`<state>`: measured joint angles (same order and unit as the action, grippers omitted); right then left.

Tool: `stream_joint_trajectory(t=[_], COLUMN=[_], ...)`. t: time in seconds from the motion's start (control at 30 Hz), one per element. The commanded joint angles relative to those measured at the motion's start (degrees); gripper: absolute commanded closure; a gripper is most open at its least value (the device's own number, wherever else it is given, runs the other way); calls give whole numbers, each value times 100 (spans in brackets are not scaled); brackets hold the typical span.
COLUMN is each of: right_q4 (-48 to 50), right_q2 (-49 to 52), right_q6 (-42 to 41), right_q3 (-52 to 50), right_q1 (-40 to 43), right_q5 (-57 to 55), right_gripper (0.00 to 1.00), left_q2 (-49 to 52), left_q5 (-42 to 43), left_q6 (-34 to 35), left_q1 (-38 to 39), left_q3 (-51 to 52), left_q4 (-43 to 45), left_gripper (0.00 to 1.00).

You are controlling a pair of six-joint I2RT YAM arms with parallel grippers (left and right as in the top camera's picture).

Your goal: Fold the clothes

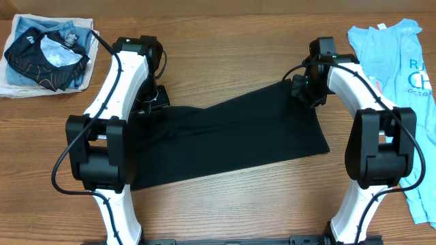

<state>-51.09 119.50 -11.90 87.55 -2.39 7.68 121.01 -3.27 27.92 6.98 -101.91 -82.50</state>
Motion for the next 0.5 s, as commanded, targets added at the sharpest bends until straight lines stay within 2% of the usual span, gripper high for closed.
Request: stream_joint_trajectory(t=[0.0, 0.27, 0.47], right_q4=[68, 133, -262], right_q2=[33, 31, 24], right_q6=[17, -42, -76], right_q3=[-98, -35, 378], right_q1=[-24, -11, -7], right_q5=[28, 2, -79], right_gripper=[70, 96, 96], left_q2=[15, 15, 15], left_q5=[13, 11, 4], left_q6=[-111, -111, -111], left_q1=[-20, -20, -20], left_q3=[-129, -129, -214], left_q4=[24, 46, -177], left_gripper=[89, 96, 96])
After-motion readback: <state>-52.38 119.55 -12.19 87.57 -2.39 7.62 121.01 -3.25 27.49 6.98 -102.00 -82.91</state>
